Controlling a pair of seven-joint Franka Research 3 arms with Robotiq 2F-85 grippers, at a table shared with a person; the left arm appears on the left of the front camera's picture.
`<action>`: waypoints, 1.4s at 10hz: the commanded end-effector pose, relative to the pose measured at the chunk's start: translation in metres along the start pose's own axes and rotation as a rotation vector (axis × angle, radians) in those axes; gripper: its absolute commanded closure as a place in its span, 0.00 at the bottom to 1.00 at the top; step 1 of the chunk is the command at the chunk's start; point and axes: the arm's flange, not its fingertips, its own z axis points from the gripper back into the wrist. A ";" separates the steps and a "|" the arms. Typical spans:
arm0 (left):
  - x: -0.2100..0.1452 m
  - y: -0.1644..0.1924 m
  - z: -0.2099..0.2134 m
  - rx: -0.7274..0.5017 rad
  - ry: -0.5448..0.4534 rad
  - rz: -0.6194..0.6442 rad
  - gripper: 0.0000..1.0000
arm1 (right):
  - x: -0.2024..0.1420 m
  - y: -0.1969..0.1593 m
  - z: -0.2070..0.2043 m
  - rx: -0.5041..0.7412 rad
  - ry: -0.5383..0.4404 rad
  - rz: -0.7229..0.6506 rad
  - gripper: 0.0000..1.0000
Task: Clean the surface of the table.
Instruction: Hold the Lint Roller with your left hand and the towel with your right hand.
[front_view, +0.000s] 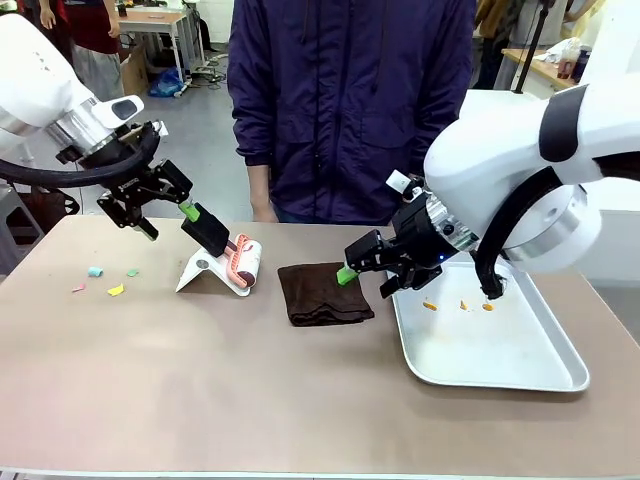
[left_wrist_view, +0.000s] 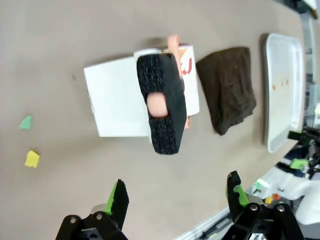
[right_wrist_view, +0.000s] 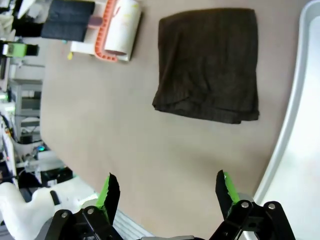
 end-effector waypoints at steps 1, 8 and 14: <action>-0.001 0.003 0.005 -0.084 -0.105 0.034 0.00 | -0.001 0.003 -0.001 0.000 0.002 0.016 0.00; 0.010 0.010 -0.013 -0.047 -0.031 0.030 0.00 | 0.048 0.012 -0.035 -0.200 0.113 0.035 0.00; 0.029 0.016 -0.035 -0.131 -0.030 0.025 0.00 | 0.096 0.018 -0.099 -0.343 0.115 -0.088 0.00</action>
